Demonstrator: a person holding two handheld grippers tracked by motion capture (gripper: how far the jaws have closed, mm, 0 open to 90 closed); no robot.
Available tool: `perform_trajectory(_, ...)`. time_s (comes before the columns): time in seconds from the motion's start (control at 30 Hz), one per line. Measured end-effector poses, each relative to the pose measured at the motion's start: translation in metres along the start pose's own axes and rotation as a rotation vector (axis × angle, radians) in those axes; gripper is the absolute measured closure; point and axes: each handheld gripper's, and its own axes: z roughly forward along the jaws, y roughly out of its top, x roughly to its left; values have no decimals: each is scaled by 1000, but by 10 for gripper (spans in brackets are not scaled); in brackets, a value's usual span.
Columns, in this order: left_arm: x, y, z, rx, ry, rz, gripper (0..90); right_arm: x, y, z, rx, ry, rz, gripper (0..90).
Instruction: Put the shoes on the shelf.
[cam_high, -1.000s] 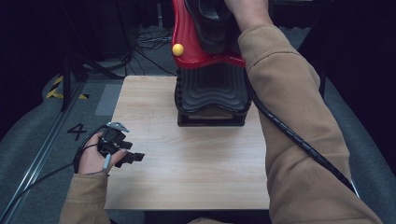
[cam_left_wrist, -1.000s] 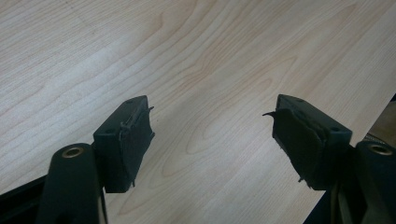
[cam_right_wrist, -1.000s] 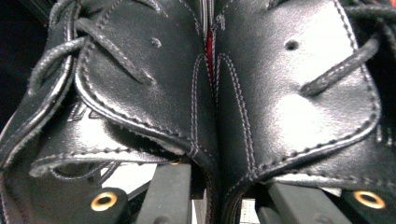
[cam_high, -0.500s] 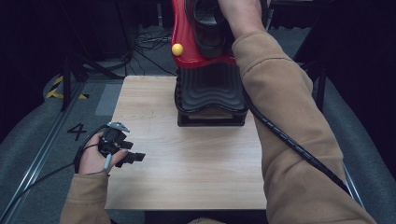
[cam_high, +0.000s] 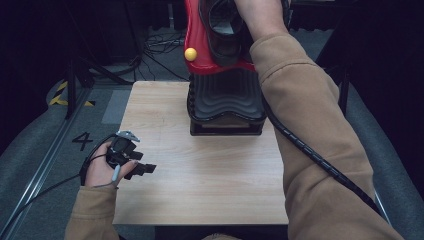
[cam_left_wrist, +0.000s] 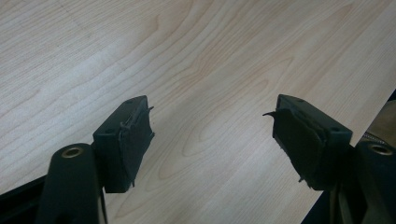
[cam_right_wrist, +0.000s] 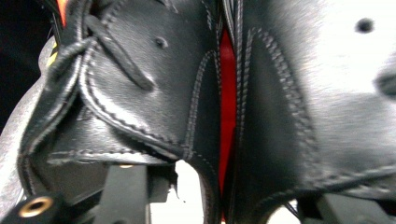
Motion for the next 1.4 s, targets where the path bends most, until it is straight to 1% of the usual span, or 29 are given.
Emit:
perform_trajectory(0.07, 0, 0, 0, 0, 0, 0, 285, -1, 0, -1, 2, 2, -3, 500)
perform_trajectory(0.13, -1, 0, 0, 3, 1, 0, 283, -6, -3, -3, 0, 15, 0, 469)
perform_trajectory(0.2, -2, 1, 1, 4, 2, 2, 282, -7, -3, -5, 0, 7, -6, 463)
perform_trajectory(0.3, -5, 3, 1, 4, 1, 11, 281, -10, -6, -13, 1, 18, -3, 469)
perform_trajectory(0.33, -5, 3, 0, 4, 0, 12, 282, -10, -7, -14, 7, 12, -3, 466)
perform_trajectory(0.43, -7, 5, 0, 0, 7, 21, 281, -12, -10, -23, 8, 18, -10, 460)
perform_trajectory(0.47, -8, 5, 0, -1, 2, 19, 282, -13, -11, -26, 7, 23, -13, 459)
perform_trajectory(0.5, -9, 5, -1, -2, 4, 21, 282, -14, -12, -31, -7, 41, -14, 456)
perform_trajectory(0.53, -10, 6, -1, -2, 5, 22, 281, -15, -14, -37, -12, 33, -22, 455)
perform_trajectory(0.57, -10, 6, -1, -2, 5, 22, 282, -16, -16, -42, -18, 41, -29, 454)
perform_trajectory(0.63, -11, 7, -2, -2, 6, 29, 281, -18, -19, -51, -25, 45, -48, 451)
perform_trajectory(0.7, -12, 7, -2, -2, 9, 31, 282, -21, -23, -59, -35, 67, -70, 446)
perform_trajectory(0.77, -14, 8, -2, -1, 11, 34, 281, -25, -29, -70, -39, 74, -91, 446)
perform_trajectory(0.8, -14, 8, -2, -1, 11, 34, 281, -25, -29, -70, -39, 74, -91, 446)
perform_trajectory(0.83, -15, 8, -2, 0, 14, 40, 281, -28, -33, -78, -43, 91, -104, 445)
perform_trajectory(0.87, -15, 8, -2, 1, 16, 39, 281, -31, -38, -85, -47, 103, -129, 444)
perform_trajectory(0.9, -16, 8, -2, 2, 14, 36, 281, -35, -43, -92, -54, 128, -149, 444)
perform_trajectory(0.97, -17, 8, -2, 1, 14, 34, 281, -41, -50, -101, -67, 158, -177, 444)
perform_trajectory(1.0, -17, 8, -3, 1, 14, 38, 281, -44, -53, -105, -71, 167, -189, 444)
perform_trajectory(1.07, -17, 8, -3, 2, 14, 38, 281, -54, -64, -115, -86, 196, -214, 443)
perform_trajectory(1.13, -17, 7, -4, 0, 18, 34, 282, -61, -73, -120, -86, 215, -233, 441)
perform_trajectory(1.17, -17, 7, -4, 0, 18, 33, 281, -65, -79, -123, -79, 227, -261, 440)
perform_trajectory(1.23, -18, 6, -5, 2, 22, 31, 281, -73, -90, -124, -59, 244, -280, 440)
perform_trajectory(1.27, -18, 6, -5, 1, 25, 32, 281, -77, -95, -125, -59, 246, -306, 439)
perform_trajectory(1.33, -19, 5, -4, 5, 22, 27, 281, -85, -104, -126, -59, 251, -317, 437)
perform_trajectory(1.4, -18, 6, -4, 11, 24, 26, 281, -93, -114, -128, -69, 262, -343, 436)
